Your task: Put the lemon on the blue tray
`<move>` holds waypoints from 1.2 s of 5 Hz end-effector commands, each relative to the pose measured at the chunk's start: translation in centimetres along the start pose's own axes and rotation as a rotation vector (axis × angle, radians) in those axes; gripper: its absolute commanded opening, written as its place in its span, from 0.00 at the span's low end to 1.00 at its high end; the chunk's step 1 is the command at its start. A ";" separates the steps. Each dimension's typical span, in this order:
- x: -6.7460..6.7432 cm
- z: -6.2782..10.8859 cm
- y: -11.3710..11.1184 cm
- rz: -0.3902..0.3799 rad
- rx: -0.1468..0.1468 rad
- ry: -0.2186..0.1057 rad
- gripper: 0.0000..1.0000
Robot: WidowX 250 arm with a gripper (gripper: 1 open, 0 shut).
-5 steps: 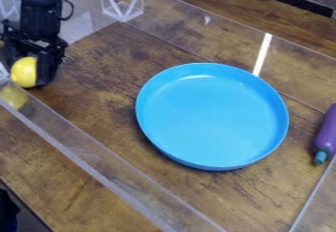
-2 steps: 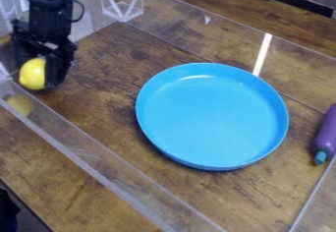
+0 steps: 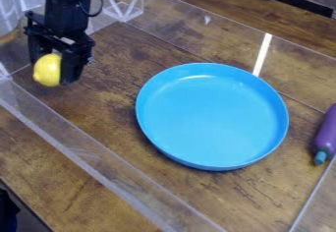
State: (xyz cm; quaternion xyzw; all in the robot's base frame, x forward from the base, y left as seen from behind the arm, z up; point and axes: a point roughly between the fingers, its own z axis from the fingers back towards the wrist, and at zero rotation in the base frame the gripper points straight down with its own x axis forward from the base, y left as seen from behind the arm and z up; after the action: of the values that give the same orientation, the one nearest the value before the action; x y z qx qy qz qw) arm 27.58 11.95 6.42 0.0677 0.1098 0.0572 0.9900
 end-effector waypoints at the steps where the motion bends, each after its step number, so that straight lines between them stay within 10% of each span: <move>1: 0.7 3.8 -0.4 0.042 0.012 -0.094 0.00; 3: 0.2 10.6 -5.5 -0.140 0.037 -0.225 0.00; 6: 0.1 11.4 -14.4 -0.364 0.005 -0.315 0.00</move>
State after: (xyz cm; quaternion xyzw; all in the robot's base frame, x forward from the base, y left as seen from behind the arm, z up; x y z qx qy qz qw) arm 31.65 -3.38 13.55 0.0562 -0.0064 -0.1306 0.9898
